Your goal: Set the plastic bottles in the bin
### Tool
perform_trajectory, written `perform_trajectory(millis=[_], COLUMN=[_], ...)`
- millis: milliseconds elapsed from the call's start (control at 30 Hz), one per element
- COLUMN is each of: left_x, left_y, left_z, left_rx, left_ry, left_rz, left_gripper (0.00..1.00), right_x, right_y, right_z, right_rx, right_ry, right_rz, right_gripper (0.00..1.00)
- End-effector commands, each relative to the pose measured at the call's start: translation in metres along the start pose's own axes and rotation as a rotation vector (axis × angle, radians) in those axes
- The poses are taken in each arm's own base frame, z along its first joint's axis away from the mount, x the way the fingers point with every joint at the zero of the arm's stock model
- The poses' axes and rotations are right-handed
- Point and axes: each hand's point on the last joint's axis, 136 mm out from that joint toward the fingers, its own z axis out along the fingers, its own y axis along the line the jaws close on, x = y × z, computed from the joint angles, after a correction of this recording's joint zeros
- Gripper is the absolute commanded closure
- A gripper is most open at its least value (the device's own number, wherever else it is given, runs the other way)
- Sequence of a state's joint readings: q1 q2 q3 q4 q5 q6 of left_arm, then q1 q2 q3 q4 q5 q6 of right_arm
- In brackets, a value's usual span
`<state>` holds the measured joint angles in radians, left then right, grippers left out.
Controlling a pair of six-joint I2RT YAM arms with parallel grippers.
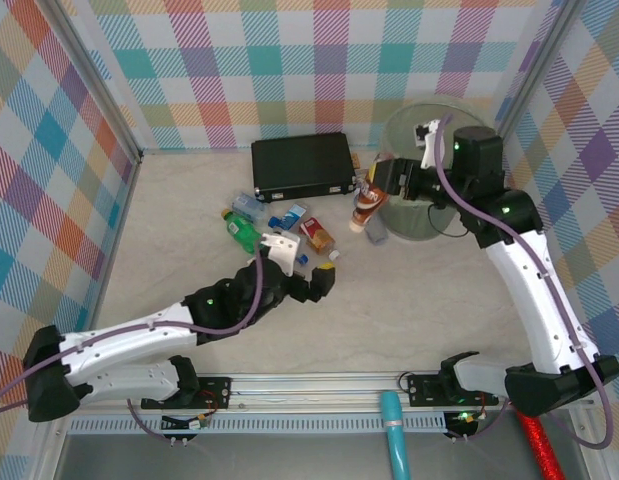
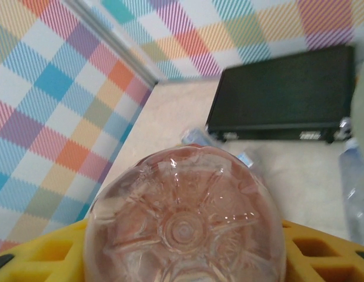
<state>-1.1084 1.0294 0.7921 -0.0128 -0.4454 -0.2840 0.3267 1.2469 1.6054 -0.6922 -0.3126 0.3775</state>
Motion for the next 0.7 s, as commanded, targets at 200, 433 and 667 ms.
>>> perform_trajectory(millis=[200, 433, 667], left_x=[0.010, 0.005, 0.006], left_y=[0.032, 0.046, 0.061], left_z=[-0.024, -0.043, -0.058], left_rx=[-0.096, -0.126, -0.155], left_ry=[-0.010, -0.036, -0.065], left_rz=[-0.031, -0.029, -0.068], left_gripper=[0.00, 0.00, 0.00], right_x=[-0.082, -0.136, -0.160], right_y=[-0.052, -0.103, -0.160], right_z=[-0.023, -0.032, -0.019], right_rx=[0.379, 0.667, 0.773], right_ry=[-0.235, -0.373, -0.403], right_rz=[-0.151, -0.241, -0.218], right_gripper=[0.45, 0.45, 0.44])
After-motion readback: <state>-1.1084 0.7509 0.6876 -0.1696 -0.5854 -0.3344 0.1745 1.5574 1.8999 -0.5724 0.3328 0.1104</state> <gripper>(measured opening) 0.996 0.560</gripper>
